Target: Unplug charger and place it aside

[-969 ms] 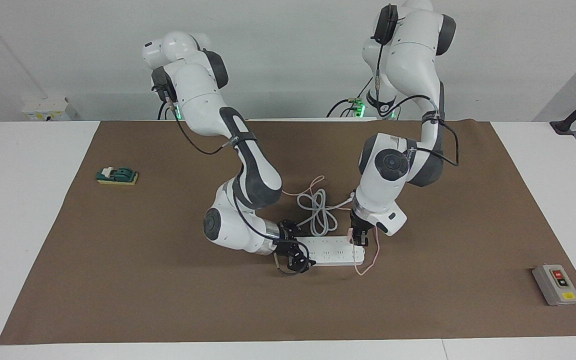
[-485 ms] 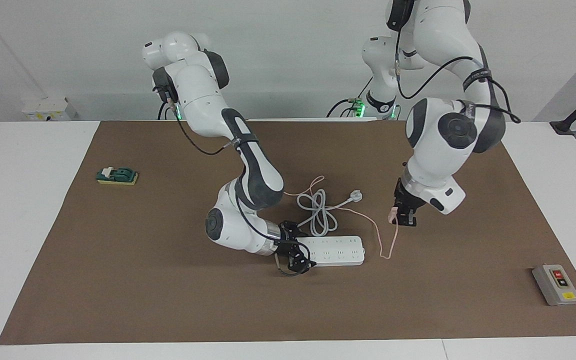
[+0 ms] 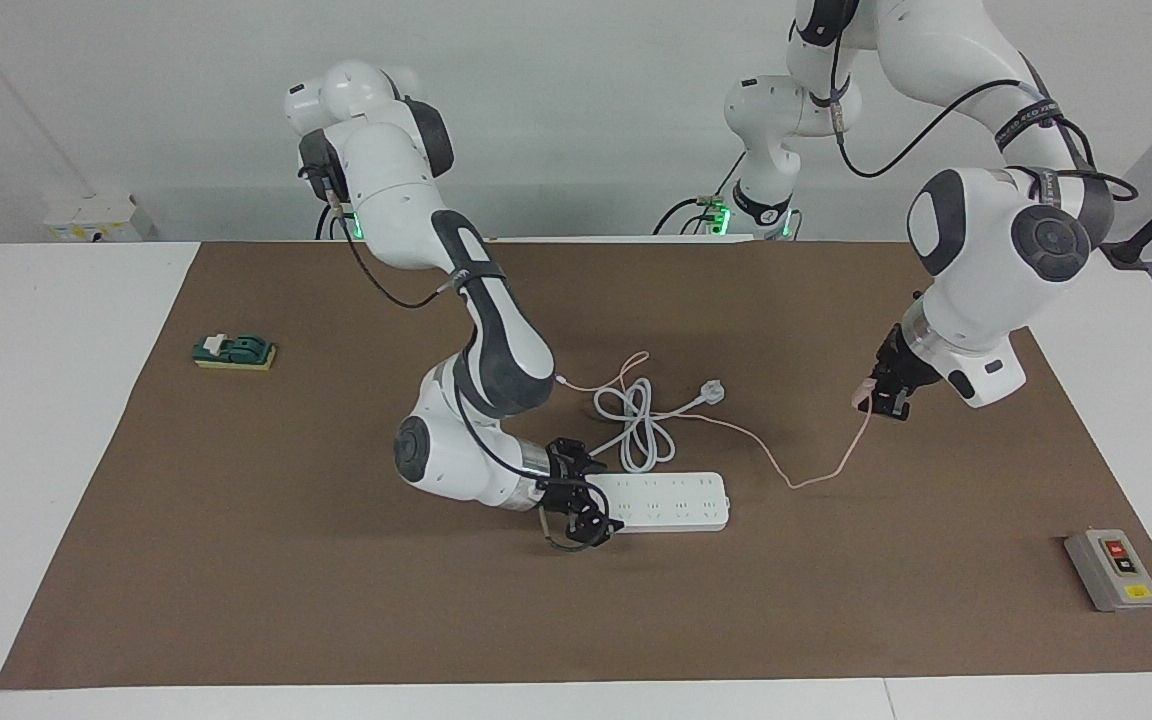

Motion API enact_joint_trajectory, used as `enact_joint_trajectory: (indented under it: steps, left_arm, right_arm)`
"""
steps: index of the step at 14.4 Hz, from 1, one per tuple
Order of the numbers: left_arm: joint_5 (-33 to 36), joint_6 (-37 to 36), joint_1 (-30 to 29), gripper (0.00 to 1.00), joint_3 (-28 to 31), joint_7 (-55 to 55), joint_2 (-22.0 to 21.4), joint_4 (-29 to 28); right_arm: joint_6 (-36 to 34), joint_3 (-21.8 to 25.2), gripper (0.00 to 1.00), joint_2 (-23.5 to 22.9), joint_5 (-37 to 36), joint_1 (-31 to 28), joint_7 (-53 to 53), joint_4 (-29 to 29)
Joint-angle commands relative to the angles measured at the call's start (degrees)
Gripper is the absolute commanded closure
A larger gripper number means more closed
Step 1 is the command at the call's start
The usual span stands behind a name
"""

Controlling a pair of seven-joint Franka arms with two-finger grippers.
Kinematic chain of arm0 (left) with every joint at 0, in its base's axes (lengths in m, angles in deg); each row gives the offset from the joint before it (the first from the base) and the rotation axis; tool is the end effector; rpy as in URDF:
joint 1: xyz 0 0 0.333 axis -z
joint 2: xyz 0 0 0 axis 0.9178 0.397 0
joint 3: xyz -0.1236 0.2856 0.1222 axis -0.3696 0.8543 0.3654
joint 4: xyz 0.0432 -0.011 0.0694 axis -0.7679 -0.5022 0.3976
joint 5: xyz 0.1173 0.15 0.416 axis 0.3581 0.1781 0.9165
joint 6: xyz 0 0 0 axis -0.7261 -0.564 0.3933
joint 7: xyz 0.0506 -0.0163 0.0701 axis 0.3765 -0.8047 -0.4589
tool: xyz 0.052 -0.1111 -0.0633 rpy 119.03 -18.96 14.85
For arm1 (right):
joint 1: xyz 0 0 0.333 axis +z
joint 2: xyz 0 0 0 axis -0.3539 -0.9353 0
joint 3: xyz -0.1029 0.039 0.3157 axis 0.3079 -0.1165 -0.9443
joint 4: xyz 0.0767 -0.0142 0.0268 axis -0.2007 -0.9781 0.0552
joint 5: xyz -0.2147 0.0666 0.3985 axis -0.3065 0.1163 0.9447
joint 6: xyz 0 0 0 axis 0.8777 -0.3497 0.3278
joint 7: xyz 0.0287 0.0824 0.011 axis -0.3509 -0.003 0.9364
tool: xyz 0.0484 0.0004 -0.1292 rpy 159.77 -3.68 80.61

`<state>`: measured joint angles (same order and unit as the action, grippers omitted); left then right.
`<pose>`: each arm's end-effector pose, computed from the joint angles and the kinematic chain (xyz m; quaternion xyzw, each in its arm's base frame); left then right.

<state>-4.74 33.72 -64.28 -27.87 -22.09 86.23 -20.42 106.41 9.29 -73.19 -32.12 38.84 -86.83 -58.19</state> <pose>0.6972 -0.0582 0.4216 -0.8650 -0.4955 0.0706 0.0356 0.8040 0.3373 0.2607 -0.7239 0.5812 0.2657 0.2599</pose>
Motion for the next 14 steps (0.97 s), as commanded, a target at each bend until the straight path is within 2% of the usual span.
enact_joint_trajectory:
  steps: [1,4,6,7,8,9,11,12,14]
  left_arm:
    - [-0.78,4.25,-4.69,1.0,-0.23,12.63,-4.65,-8.52]
    - [-0.69,5.75,-6.99,1.0,-0.06,24.25,-6.06,-12.04]
    - [-0.6,8.98,-7.86,1.0,-0.06,30.49,-7.02,-14.93]
    - [-0.6,12.66,-9.17,0.86,-0.14,31.74,-7.46,-16.78]
    - [-0.6,14.96,-9.88,0.36,-0.15,31.93,-7.73,-18.01]
    - [-0.6,16.11,-9.72,0.0,-0.15,32.01,-7.99,-18.81]
    - [-0.51,15.86,-9.19,0.0,-0.15,32.1,-7.73,-17.86]
    - [-0.16,15.42,-8.06,0.0,-0.23,32.36,-7.56,-16.81]
    - [-0.07,14.72,-7.26,0.0,-0.32,33.07,-7.12,-13.65]
  right_arm:
    - [-5.77,2.65,0.0,6.84,-1.66,-1.5,1.2,-3.24]
    - [-12.36,4.15,0.0,13.61,-10.6,-1.76,2.68,-5.1]
    - [-17.1,4.15,0.0,17.56,-18.76,-2.64,9.33,-5.19]
    - [-19.48,4.24,0.0,19.93,-23.07,-2.64,15.37,-5.71]
    - [-21.07,4.24,0.0,22.31,-27.38,-2.64,21.79,-6.93]
    - [-21.95,4.24,0.0,25.38,-31.68,-2.81,29.6,-8.95]
    - [-22.05,4.24,0.0,30.74,-37.77,-4.21,44.72,-12.82]
    - [-23.1,4.24,0.0,33.9,-41.27,-6.22,57.23,-14.14]
    - [-23.55,4.24,0.0,36.47,-44.72,-7.91,68.74,-14.15]
